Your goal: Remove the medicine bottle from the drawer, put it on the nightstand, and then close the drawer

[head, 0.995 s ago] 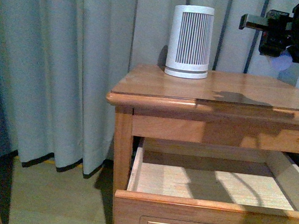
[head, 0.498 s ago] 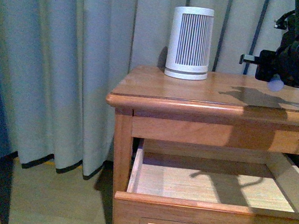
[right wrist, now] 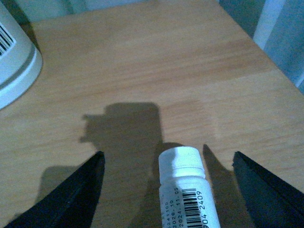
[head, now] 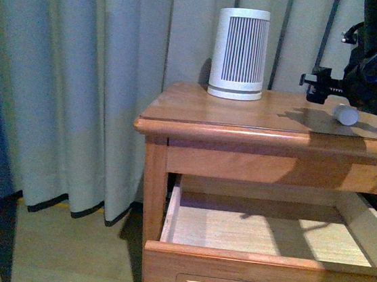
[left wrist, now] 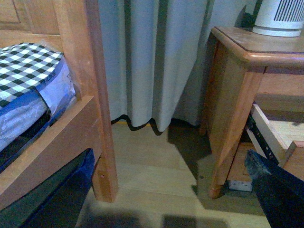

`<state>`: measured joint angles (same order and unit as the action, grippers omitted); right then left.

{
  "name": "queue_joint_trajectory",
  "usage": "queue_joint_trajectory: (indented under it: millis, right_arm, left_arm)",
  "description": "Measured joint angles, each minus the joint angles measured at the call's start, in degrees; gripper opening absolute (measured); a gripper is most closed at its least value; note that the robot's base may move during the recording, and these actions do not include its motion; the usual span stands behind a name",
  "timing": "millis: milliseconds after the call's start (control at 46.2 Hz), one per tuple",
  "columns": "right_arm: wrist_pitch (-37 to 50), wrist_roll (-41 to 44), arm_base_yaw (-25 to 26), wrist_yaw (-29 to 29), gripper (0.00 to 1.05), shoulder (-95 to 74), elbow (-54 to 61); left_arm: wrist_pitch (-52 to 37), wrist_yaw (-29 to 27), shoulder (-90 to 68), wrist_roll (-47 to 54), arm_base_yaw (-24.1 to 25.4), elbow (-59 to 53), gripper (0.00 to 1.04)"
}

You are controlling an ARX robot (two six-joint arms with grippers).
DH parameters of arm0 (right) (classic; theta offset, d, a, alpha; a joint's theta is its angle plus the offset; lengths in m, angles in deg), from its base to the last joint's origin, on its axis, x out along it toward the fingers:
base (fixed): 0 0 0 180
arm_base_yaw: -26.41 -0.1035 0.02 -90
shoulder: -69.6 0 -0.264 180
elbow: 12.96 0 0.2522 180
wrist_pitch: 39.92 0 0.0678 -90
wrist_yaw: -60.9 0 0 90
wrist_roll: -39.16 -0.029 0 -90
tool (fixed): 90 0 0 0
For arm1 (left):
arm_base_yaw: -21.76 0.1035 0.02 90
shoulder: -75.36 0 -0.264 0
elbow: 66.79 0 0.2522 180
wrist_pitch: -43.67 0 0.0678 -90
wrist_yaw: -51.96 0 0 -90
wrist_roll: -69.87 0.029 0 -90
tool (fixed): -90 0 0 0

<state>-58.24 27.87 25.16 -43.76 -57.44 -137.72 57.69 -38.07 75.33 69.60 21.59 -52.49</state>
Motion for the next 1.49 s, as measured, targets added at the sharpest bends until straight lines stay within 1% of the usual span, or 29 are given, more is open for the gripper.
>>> queue_joint_trajectory:
  millis: [108,238,281,346,498,562,627,735,800,844,887,930,995,1082,1147,1233,1384,1493]
  right_arm:
    - [2.2,-0.2,0.2,0.3,0.99,3.1,3.1]
    - [3.8,-1.4,0.6,-0.3,0.98,10.3,9.8]
    - [4.5,-1.6,0.7,-1.2,0.98,14.0,13.3]
    - [5.6,-2.8,1.1,-1.0,0.98,20.4,19.6]
    - [17.7,-5.0,1.5,1.6,0.98,44.7,49.1]
    - [20.7,-4.6,-0.6,1.9,0.98,55.2,63.4]
    - [21.1,-4.1,-3.1,1.5,0.98,62.1,73.6]
    - [20.1,-4.2,-5.9,0.7,0.98,68.8,84.6]
    - [21.2,-3.9,-8.0,-1.8,0.98,71.0,90.4]
    - [23.9,-3.3,-10.4,-4.3,0.98,71.0,95.0]
    - [26.1,-2.5,-11.6,-5.6,0.98,70.2,97.1]
    - [30.7,-1.5,-12.6,-6.6,0.98,67.5,99.9]
    - [35.7,-1.1,-12.6,-6.9,0.98,62.9,101.3]
    - [42.3,-0.2,-11.9,-7.1,0.98,56.4,101.7]
    - [49.6,0.9,-11.1,-6.9,0.98,47.7,101.0]
    - [55.8,2.1,-9.9,-6.3,0.98,37.4,98.3]
    - [61.3,5.7,-8.8,-5.7,0.98,25.6,91.5]
    - [62.7,8.3,-7.9,-5.4,0.98,19.3,86.1]
  left_arm:
    - [0.0,0.0,0.0,0.0,0.0,0.0,0.98]
    - [0.0,0.0,0.0,0.0,0.0,0.0,0.98]
    - [0.0,0.0,0.0,0.0,0.0,0.0,0.98]
    - [0.0,0.0,0.0,0.0,0.0,0.0,0.98]
    - [0.0,0.0,0.0,0.0,0.0,0.0,0.98]
    - [0.0,0.0,0.0,0.0,0.0,0.0,0.98]
    - [0.0,0.0,0.0,0.0,0.0,0.0,0.98]
    - [0.0,0.0,0.0,0.0,0.0,0.0,0.98]
    - [0.0,0.0,0.0,0.0,0.0,0.0,0.98]
    - [0.0,0.0,0.0,0.0,0.0,0.0,0.98]
    - [0.0,0.0,0.0,0.0,0.0,0.0,0.98]
    - [0.0,0.0,0.0,0.0,0.0,0.0,0.98]
    - [0.0,0.0,0.0,0.0,0.0,0.0,0.98]
    - [0.0,0.0,0.0,0.0,0.0,0.0,0.98]
    - [0.0,0.0,0.0,0.0,0.0,0.0,0.98]
    - [0.0,0.0,0.0,0.0,0.0,0.0,0.98]
    - [0.0,0.0,0.0,0.0,0.0,0.0,0.98]
    - [0.0,0.0,0.0,0.0,0.0,0.0,0.98]
